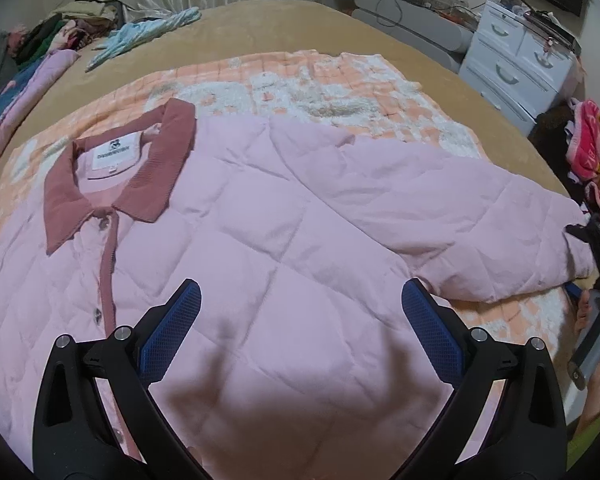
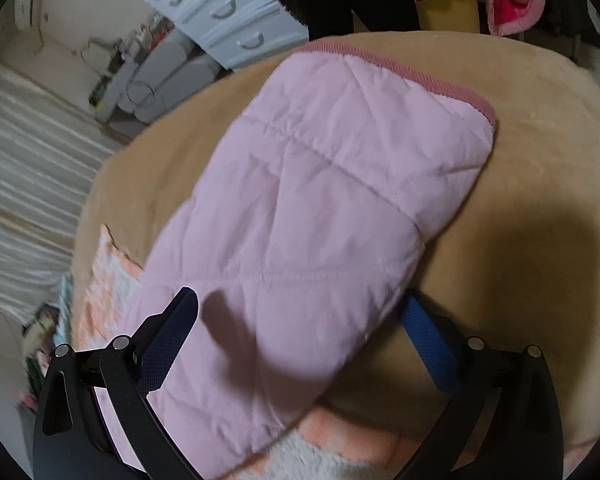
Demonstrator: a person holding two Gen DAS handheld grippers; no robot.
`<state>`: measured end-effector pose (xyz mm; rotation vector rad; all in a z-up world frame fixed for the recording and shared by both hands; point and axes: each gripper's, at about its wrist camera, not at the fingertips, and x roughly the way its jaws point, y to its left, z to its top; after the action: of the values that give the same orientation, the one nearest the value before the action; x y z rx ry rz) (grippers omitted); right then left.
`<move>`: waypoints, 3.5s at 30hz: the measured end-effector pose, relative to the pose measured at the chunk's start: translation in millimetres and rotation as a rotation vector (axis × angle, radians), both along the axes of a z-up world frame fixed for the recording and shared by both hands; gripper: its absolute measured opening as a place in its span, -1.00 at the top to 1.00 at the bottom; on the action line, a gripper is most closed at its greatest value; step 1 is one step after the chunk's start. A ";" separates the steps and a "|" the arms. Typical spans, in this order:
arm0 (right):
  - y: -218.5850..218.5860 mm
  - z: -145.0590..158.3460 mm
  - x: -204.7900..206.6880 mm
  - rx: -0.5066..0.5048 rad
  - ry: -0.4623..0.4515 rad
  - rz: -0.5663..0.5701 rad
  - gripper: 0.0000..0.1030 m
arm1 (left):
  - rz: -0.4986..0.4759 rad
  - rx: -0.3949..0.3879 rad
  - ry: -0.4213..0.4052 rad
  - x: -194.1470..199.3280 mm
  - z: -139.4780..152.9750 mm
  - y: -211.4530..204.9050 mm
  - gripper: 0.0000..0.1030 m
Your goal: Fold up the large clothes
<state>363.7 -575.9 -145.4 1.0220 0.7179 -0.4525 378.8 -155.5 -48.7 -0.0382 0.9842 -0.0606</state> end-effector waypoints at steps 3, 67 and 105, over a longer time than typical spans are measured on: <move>-11.3 -1.7 -4.0 0.015 -0.036 -0.029 -0.29 | 0.005 -0.020 0.008 0.1 -0.4 4.5 -0.83; 377.1 297.3 -65.9 -0.678 -0.576 0.827 0.72 | 0.209 -0.294 -0.211 -104.0 157.7 244.1 -0.83; 547.3 169.7 -61.1 -0.682 -0.446 1.217 0.72 | 0.251 -0.651 -0.169 -110.3 115.0 320.6 -0.83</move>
<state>302.6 -28.6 24.3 -0.0711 0.5869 0.5637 268.5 165.1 66.3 -0.7417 0.7511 -0.1489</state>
